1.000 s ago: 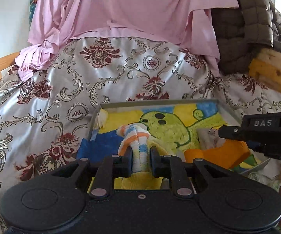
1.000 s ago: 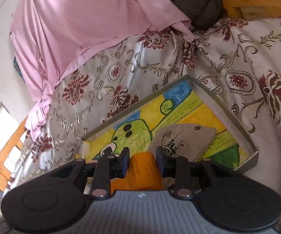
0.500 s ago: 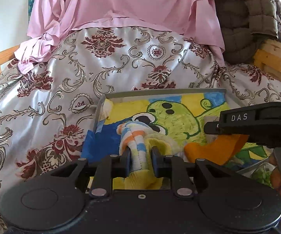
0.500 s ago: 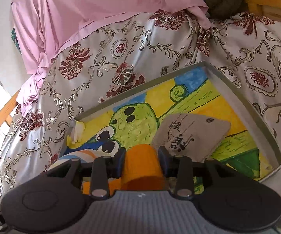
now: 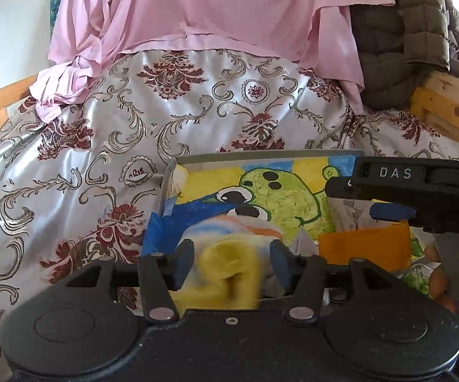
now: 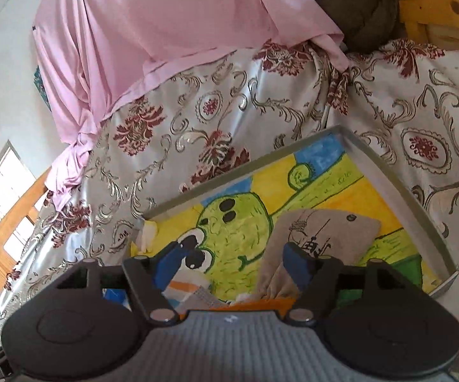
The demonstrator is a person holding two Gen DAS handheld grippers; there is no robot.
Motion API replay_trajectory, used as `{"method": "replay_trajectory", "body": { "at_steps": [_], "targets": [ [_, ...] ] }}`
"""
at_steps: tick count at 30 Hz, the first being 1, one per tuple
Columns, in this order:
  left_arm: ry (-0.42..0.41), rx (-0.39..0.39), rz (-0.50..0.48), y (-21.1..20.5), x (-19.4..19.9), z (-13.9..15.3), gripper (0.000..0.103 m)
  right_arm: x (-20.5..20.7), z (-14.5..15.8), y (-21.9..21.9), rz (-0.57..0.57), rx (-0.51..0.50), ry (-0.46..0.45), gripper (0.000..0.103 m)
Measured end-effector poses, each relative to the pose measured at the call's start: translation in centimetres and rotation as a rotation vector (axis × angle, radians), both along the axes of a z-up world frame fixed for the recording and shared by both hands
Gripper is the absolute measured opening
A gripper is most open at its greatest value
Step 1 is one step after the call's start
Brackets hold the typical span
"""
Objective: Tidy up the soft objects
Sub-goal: 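Open the left gripper on the striped towel while the right gripper releases the orange band, then move both open tools back from the tray over the remaining pile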
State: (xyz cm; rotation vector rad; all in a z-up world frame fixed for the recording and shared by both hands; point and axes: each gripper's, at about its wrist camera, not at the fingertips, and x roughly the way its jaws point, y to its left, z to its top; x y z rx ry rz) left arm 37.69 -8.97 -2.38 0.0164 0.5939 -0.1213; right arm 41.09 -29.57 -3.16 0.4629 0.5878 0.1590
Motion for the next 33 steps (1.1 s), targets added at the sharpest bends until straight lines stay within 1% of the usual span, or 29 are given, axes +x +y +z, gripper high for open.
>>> {"method": "replay_trajectory", "body": {
  "at_steps": [3,5,10,15,21,24,29,33],
  "targets": [
    [-0.010,0.005,0.002,0.0,-0.4,0.2,0.060,-0.5,0.6,-0.4,-0.006,0.000,-0.016,0.083],
    [-0.014,-0.004,0.015,0.1,-0.8,0.4,0.064,-1.1,1.0,-0.8,-0.012,-0.006,-0.026,0.086],
    [-0.027,-0.052,0.051,0.9,-2.1,1.4,0.070,-3.0,2.7,-1.6,-0.018,-0.013,-0.048,0.091],
    [-0.056,-0.093,0.072,1.9,-4.5,3.1,0.075,-6.1,5.0,-2.0,-0.019,-0.019,-0.085,0.097],
    [-0.119,-0.152,0.088,3.2,-8.6,5.6,0.082,-11.2,7.4,-1.5,-0.024,-0.101,-0.156,0.101],
    [-0.147,-0.175,0.091,3.8,-10.8,6.6,0.084,-14.2,8.3,-0.8,-0.023,-0.162,-0.188,0.102],
    [-0.180,-0.195,0.087,4.6,-14.7,7.5,0.087,-18.9,9.0,0.3,-0.009,-0.230,-0.229,0.103],
    [-0.195,-0.194,0.083,5.1,-17.6,7.9,0.090,-22.5,9.0,0.9,-0.006,-0.254,-0.251,0.103]
  ]
}}
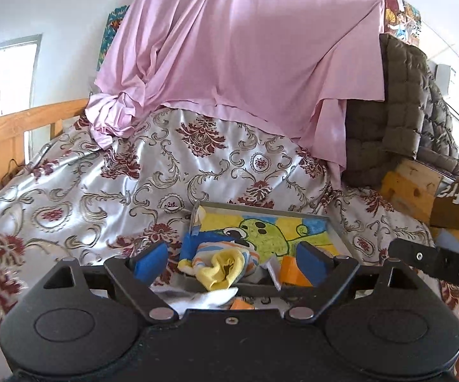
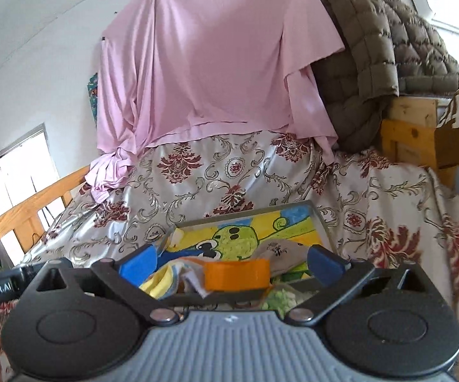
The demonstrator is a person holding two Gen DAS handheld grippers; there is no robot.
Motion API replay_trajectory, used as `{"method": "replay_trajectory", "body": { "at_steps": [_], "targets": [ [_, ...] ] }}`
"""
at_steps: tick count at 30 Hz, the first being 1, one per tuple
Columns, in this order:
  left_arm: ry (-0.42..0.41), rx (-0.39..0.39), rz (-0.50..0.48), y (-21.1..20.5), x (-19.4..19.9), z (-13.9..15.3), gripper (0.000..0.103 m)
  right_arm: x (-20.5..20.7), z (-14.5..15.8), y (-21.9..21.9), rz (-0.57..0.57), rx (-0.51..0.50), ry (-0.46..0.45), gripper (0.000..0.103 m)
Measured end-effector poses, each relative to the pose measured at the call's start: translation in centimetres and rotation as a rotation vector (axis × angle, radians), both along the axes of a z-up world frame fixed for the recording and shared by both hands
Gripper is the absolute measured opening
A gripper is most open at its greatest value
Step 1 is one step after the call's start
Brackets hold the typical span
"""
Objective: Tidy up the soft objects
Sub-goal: 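Move both open tools back from the tray over the remaining pile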
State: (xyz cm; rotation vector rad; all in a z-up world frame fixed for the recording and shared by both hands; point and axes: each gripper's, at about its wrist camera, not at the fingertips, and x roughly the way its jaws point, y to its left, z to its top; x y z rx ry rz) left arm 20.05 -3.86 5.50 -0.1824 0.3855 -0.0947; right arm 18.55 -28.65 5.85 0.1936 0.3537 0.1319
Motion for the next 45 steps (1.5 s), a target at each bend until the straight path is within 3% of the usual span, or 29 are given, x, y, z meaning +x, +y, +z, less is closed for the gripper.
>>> {"method": "replay_trajectory", "body": {
  "at_steps": [10,23,29,35,39,45],
  "targets": [
    [-0.019,0.026,0.030,1.5,-5.9,0.0,0.102,-6.6,-0.9,-0.3,-0.030,0.006,-0.002,0.103],
    [0.002,0.049,-0.024,2.9,-11.9,-2.7,0.102,-12.1,-2.4,0.2,-0.082,-0.010,0.064,0.103],
    [0.099,0.037,-0.055,3.4,-13.0,-5.0,0.102,-12.4,-3.3,1.1,-0.062,-0.038,0.135,0.103],
    [0.172,0.082,-0.095,2.7,-12.8,-5.9,0.102,-10.4,-5.5,2.4,-0.062,-0.117,0.318,0.103],
    [0.243,0.113,-0.110,2.2,-12.3,-6.6,0.102,-9.8,-6.4,2.3,-0.070,-0.110,0.383,0.103],
    [0.290,0.079,-0.136,2.1,-11.8,-7.0,0.102,-8.7,-7.6,2.3,-0.059,-0.112,0.471,0.103]
  ]
}}
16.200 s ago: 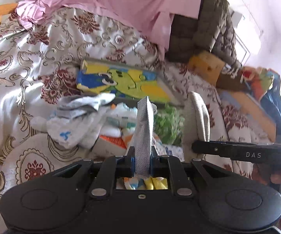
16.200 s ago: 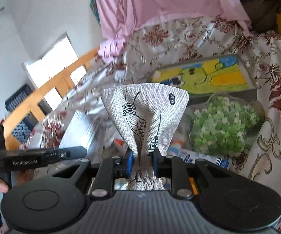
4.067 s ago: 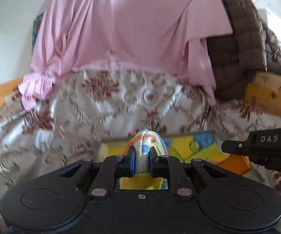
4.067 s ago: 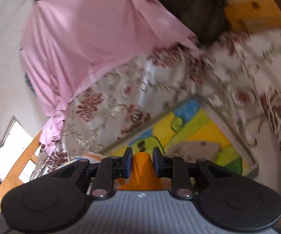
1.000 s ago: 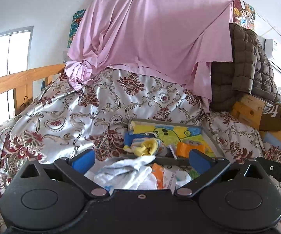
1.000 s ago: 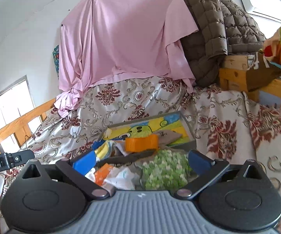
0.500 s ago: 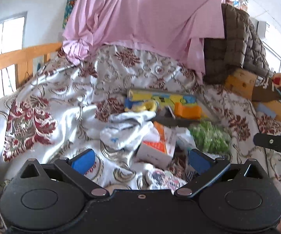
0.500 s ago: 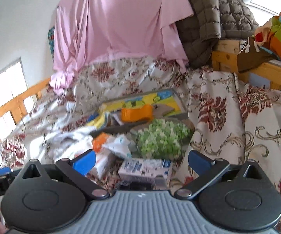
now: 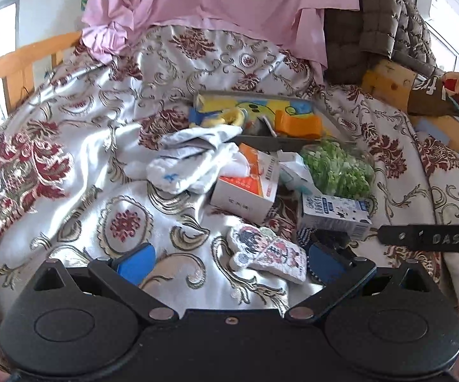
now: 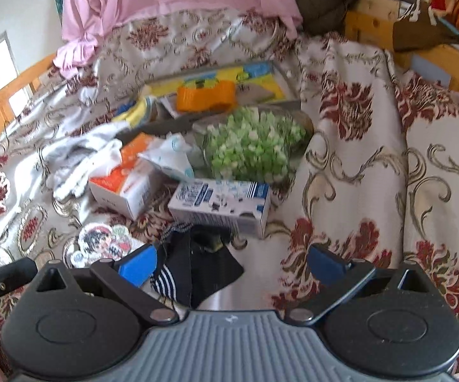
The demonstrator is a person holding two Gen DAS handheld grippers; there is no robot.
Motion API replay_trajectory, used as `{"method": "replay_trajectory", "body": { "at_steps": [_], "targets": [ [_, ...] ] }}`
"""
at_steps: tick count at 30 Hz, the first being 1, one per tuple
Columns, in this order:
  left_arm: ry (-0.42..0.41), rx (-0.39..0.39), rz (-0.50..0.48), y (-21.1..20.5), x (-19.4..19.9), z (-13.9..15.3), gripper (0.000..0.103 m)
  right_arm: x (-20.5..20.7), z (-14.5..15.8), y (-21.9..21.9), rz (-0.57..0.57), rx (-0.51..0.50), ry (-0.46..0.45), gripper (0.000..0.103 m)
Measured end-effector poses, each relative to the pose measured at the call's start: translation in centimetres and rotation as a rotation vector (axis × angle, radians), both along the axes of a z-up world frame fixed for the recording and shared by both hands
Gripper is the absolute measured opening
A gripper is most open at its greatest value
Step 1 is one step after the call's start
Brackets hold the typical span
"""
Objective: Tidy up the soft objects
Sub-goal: 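Move both open tools back from the tray over the remaining pile, then grasp a white cloth strip with the left gripper while the right gripper grasps the black striped sock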
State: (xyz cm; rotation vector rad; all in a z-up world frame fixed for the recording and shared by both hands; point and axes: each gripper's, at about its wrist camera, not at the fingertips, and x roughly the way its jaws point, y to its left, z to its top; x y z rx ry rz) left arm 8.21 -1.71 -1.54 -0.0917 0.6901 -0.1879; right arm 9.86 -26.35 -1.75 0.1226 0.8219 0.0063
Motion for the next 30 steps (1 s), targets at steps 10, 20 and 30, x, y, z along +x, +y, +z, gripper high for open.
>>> {"method": "replay_trajectory", "body": {
  "at_steps": [10,20,30],
  "targets": [
    [0.055,0.038,0.004,-0.1,2.0,-0.9,0.102,1.0,-1.1,1.0,0.039,-0.029,0.074,0.103],
    [0.144,0.033,-0.075,-0.1,5.4,-1.7,0.102,1.7,-1.5,0.8,0.042,0.012,0.105,0.103],
    [0.154,0.058,-0.331,-2.4,7.1,-3.3,0.102,3.2,-3.0,-1.0,-0.038,0.139,0.173,0.103]
  ]
}}
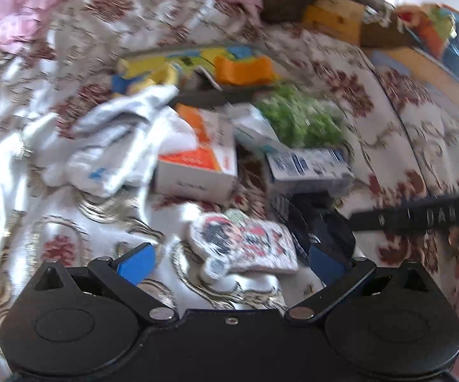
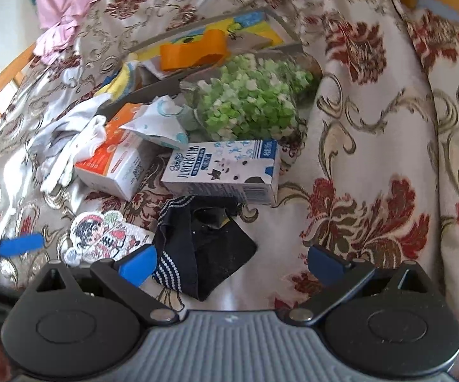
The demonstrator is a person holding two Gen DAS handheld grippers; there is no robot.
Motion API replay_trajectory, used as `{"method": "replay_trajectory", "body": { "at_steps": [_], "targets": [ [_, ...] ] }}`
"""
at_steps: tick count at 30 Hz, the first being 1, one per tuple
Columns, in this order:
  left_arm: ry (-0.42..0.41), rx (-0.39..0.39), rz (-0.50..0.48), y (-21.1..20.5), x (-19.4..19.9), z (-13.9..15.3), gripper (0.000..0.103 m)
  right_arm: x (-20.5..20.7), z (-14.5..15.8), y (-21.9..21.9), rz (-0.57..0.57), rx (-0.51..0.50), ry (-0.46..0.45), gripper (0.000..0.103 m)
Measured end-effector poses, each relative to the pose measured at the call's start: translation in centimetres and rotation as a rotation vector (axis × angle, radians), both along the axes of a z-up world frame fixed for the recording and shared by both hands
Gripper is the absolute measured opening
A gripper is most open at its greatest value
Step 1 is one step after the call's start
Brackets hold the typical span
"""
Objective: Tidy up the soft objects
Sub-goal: 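Grasp a white cloth strip with the left gripper while the right gripper grasps the black striped sock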
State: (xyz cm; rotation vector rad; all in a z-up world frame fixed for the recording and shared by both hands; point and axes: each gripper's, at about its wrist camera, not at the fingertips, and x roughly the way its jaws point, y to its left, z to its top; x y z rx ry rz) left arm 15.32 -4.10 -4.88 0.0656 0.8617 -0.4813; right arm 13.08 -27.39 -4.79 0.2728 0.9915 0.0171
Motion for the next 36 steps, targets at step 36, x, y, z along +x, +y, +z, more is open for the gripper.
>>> {"method": "replay_trajectory", "body": {
  "at_steps": [36],
  "targets": [
    [0.335,-0.415,0.124,3.4,4.0,-3.3,0.067,4.7,-3.7,-1.6,-0.084,0.344,0.081,0.102]
  ]
}}
